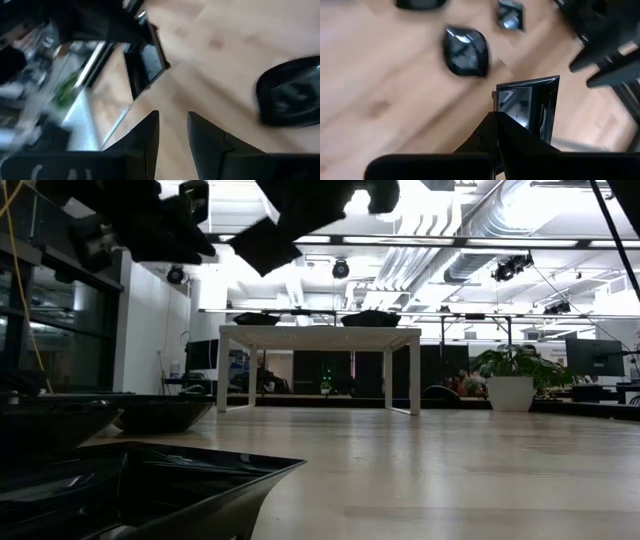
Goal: Pick & Place Mini shaped plates
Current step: Stack the black square plate on top of the black square plate on the shelf
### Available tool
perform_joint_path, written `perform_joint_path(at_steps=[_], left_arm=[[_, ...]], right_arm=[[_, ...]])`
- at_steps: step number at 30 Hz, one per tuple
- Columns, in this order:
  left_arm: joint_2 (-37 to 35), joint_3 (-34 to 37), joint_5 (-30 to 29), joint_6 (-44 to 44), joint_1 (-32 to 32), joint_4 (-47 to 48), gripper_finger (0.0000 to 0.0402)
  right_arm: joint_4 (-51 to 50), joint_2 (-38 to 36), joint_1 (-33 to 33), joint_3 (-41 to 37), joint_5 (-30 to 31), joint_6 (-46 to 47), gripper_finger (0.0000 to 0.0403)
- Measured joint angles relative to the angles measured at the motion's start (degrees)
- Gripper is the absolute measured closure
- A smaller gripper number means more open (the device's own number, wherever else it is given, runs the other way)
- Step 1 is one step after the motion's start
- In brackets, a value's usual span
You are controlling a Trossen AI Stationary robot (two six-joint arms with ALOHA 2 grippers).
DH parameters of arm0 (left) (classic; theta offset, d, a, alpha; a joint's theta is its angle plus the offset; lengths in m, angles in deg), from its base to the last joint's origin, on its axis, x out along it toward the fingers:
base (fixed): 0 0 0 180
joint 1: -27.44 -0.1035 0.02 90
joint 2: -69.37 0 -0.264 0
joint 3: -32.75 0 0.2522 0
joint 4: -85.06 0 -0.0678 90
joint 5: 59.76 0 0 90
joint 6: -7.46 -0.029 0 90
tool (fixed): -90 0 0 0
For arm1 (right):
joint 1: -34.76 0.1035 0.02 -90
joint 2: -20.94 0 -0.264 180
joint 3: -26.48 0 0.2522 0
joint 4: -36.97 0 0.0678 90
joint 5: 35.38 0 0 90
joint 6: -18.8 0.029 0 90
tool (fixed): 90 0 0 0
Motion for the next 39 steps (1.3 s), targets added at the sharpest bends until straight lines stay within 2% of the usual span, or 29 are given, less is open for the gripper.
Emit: perform_joint_path(at_steps=[3,6,9,13,15,20,28,39], left_arm=[[1.3,0.0,6.0,-0.8,0.0,0.0,0.0305],[2.3,0.0,8.0,-0.8,0.0,-0.2,0.0305],[3.3,0.0,10.6,-1.7,0.0,-0.5,0.0305],[4.5,0.0,15.5,-1.8,0.4,-4.9,0.0305],[5.2,0.0,15.7,-2.3,1.2,-7.3,0.0305],[5.9,0.0,15.9,-3.6,2.7,-6.6,0.0305],[6.0,0.0,16.8,-3.6,2.7,-7.0,0.0305],[9.6,0.0,19.8,-3.6,2.7,-10.5,0.0305]], right_arm=[[0.0,0.0,1.0,0.0,-3.7,0.9,0.0403],[0.0,0.0,2.0,0.0,-7.4,1.1,0.0403],[1.2,0.0,2.7,0.0,-8.2,1.1,0.0403],[3.3,0.1,2.9,0.0,-11.9,2.0,0.0403],[4.8,0.7,2.9,0.0,-13.3,2.3,0.0403],[5.0,1.7,3.3,0.0,-12.7,2.3,0.0403],[7.2,1.6,3.3,0.0,-13.6,2.2,0.0403],[9.0,1.8,3.3,0.0,-15.1,1.0,0.0403]])
